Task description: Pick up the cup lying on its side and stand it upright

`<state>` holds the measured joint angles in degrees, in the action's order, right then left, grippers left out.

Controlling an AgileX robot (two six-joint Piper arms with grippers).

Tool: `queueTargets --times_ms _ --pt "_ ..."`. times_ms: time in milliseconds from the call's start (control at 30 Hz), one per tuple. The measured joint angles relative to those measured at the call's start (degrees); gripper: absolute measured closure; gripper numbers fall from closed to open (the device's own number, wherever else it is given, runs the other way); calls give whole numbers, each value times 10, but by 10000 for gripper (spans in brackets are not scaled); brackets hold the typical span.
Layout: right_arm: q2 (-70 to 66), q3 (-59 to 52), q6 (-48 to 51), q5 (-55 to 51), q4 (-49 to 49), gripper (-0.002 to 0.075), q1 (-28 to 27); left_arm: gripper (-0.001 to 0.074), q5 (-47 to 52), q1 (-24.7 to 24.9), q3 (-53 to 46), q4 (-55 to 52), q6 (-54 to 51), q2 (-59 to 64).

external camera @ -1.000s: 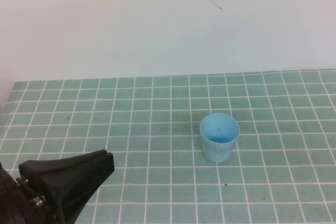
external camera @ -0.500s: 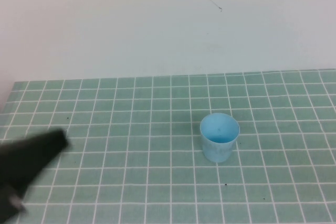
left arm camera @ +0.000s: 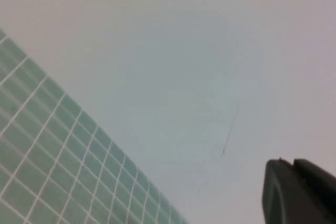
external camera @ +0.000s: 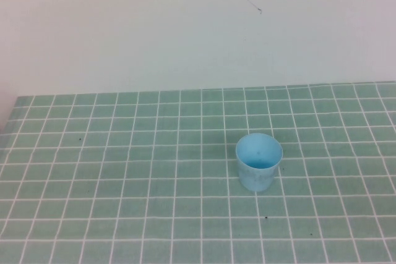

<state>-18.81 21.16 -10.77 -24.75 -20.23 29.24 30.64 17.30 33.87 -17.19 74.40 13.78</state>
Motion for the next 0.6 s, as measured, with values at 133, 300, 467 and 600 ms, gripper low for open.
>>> queueTargets --times_ms 133,300,467,600 --pt "0 0 0 -1 0 705 0 735 0 -98 -56 30 -128 -64" --pt "0 0 0 -2 0 706 0 735 -106 -196 -178 213 -567 -136" --pt "0 0 0 -3 0 706 0 735 -222 -238 -284 256 -694 -156" --pt "0 0 0 -5 1 706 0 735 -204 -239 -317 235 -671 -156"
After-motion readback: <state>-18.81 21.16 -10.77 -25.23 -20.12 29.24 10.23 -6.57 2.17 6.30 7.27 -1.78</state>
